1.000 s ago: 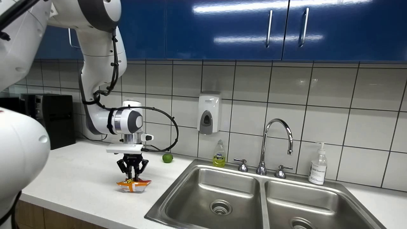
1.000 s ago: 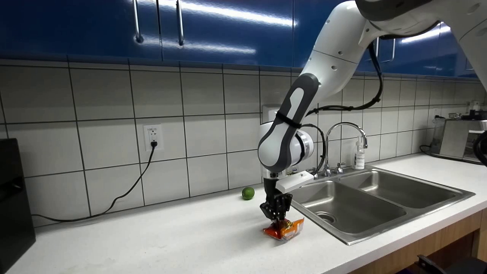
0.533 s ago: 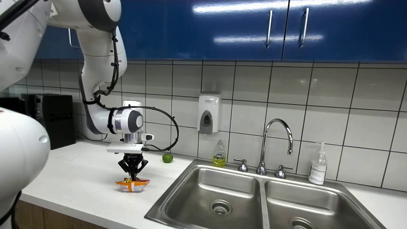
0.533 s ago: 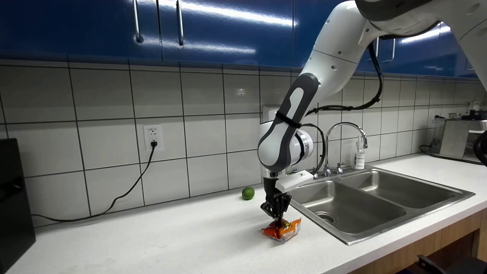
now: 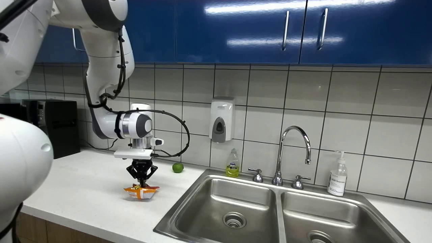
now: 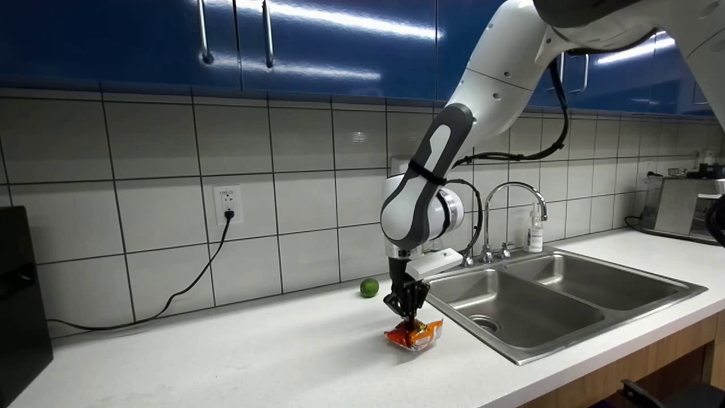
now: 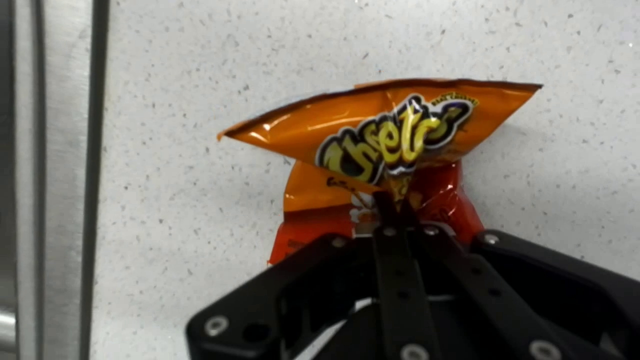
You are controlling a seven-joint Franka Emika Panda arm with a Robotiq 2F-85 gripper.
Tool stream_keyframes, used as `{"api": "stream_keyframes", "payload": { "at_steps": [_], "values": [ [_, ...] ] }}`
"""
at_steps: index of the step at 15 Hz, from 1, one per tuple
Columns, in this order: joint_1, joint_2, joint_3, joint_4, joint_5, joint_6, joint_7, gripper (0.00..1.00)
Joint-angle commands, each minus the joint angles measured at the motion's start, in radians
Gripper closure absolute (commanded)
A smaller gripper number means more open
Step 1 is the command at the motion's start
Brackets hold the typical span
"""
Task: Move the bag of cheetos to the left sink
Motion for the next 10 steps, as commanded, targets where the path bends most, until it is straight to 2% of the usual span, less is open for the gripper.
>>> {"api": "stream_keyframes", "payload": {
  "at_steps": [1,10],
  "values": [
    [-0.005,-0.092,0.018,-0.001,0.022,-0.054,0.017,1.00],
    [-0.044,-0.202,0.005,-0.018,0.072,-0.095,0.024,1.00]
  ]
}}
